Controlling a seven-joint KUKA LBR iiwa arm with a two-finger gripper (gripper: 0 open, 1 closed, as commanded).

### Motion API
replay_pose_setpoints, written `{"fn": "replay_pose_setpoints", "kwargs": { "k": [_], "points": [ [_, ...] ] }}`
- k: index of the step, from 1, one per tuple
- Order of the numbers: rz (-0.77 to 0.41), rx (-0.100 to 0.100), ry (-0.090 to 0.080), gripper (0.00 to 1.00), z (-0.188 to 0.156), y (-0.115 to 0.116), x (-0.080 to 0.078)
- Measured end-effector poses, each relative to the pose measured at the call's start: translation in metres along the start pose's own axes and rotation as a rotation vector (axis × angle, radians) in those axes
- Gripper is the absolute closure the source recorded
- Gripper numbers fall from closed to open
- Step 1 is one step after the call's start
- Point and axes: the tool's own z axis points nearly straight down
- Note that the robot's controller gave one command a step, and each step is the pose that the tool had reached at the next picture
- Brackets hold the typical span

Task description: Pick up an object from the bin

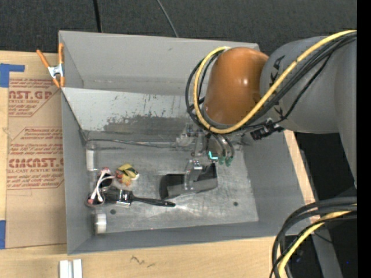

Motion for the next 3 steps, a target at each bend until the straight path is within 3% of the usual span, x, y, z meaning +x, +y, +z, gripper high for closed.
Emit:
{"fn": "replay_pose_setpoints", "kwargs": {
  "k": [1, 2, 3],
  "points": [
    [0.001, 0.000, -0.007, 0.00, -0.004, 0.000, -0.002],
    [0.069, -0.002, -0.017, 0.00, 0.016, -0.008, 0.007],
    [0.114, 0.000, 0.020, 1.00, 0.089, -0.013, 0.006]
  ]
}}
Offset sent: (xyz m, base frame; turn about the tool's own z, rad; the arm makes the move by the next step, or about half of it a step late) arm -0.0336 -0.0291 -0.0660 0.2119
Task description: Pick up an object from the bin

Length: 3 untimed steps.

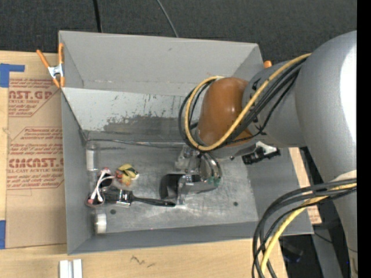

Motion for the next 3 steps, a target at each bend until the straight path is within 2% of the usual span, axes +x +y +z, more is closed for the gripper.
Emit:
{"fn": "replay_pose_setpoints", "kwargs": {
  "k": [1, 2, 3],
  "points": [
    [0.000, 0.000, 0.000, 1.00, 0.000, 0.000, 0.000],
    [0.003, -0.002, -0.023, 1.00, -0.094, -0.003, 0.040],
    [0.003, -0.002, -0.023, 1.00, -0.094, -0.003, 0.040]
  ]
}}
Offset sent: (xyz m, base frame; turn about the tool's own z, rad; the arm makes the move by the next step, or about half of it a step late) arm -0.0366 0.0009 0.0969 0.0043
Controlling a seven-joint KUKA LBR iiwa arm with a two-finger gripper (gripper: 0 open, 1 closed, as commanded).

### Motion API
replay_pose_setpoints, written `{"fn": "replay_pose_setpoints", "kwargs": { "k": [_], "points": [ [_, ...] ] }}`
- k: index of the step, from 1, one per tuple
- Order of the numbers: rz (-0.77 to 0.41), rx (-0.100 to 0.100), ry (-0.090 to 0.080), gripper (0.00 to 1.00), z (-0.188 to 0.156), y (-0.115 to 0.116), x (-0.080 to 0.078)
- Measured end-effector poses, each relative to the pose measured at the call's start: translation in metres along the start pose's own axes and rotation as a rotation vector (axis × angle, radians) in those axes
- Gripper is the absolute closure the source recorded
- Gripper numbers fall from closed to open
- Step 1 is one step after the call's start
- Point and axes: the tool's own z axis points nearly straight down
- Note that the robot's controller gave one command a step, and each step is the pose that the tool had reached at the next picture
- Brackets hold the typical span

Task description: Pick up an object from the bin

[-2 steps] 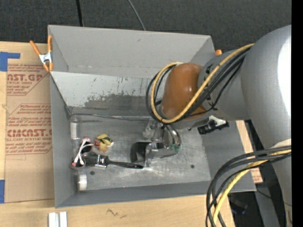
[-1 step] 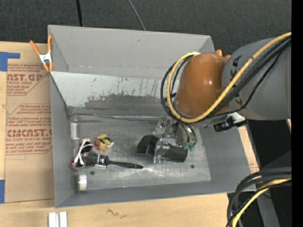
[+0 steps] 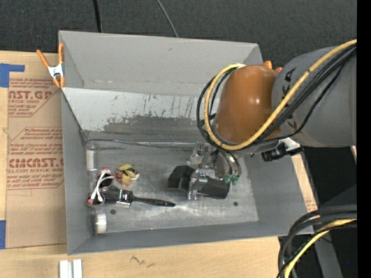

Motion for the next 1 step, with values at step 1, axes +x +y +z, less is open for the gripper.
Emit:
{"fn": "replay_pose_setpoints", "kwargs": {
  "k": [1],
  "points": [
    [0.007, 0.001, 0.007, 1.00, -0.0527, 0.0000, 0.0006]
  ]
}}
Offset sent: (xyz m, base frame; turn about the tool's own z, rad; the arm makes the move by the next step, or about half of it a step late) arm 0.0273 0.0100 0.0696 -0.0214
